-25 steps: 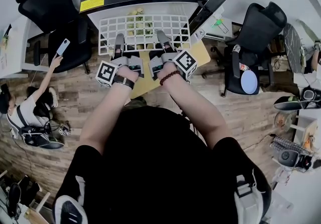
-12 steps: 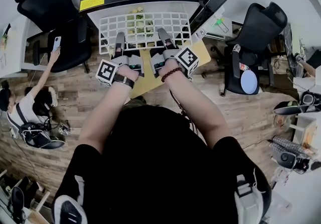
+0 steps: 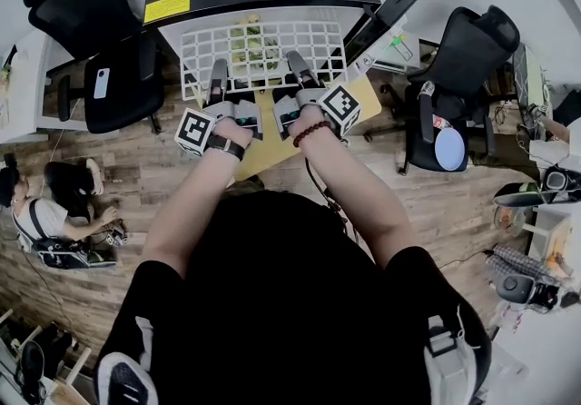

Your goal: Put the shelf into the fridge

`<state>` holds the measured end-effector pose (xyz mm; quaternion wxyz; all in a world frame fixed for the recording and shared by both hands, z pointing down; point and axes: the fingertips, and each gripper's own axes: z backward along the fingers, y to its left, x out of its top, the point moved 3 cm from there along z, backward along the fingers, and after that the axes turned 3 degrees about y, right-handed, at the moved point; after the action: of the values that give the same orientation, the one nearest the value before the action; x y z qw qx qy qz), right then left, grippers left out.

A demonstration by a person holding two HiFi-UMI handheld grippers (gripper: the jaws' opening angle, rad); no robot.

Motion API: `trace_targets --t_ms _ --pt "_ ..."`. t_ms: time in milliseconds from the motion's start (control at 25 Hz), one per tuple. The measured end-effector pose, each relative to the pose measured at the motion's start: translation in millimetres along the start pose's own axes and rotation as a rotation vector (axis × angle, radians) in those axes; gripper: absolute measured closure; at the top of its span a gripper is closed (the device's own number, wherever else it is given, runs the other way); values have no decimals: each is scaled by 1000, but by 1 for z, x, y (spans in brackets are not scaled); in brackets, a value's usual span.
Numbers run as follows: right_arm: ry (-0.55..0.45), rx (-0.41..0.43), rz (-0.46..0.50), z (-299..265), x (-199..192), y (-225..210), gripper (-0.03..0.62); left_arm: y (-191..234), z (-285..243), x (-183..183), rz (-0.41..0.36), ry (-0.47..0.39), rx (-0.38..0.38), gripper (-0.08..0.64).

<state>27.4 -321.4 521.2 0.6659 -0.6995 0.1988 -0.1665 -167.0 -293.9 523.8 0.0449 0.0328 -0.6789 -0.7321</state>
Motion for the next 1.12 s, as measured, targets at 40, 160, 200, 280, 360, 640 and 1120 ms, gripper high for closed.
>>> trace_targets --t_ms 40,160,200,280,360,640,1120 --pt "1 -2 0 -1 1 0 554 2 -1 1 -5 2 2 525" --pt "3 0 4 -9 6 1 554 -5 -9 -1 15 1 -12 525" --pt "5 -1 4 -13 8 3 554 -6 -13 -1 16 1 -15 525" --pt "8 -4 1 -18 10 6 554 -7 -18 1 14 -2 -14 525" --pt "9 -4 -3 -20 11 6 554 -8 -21 1 14 -3 -15 525" --pt "3 8 6 -29 15 5 554 0 -28 7 -29 7 -8 525" --pt "-10 24 15 -42 20 4 552 -4 -43 7 -35 21 -50 525"
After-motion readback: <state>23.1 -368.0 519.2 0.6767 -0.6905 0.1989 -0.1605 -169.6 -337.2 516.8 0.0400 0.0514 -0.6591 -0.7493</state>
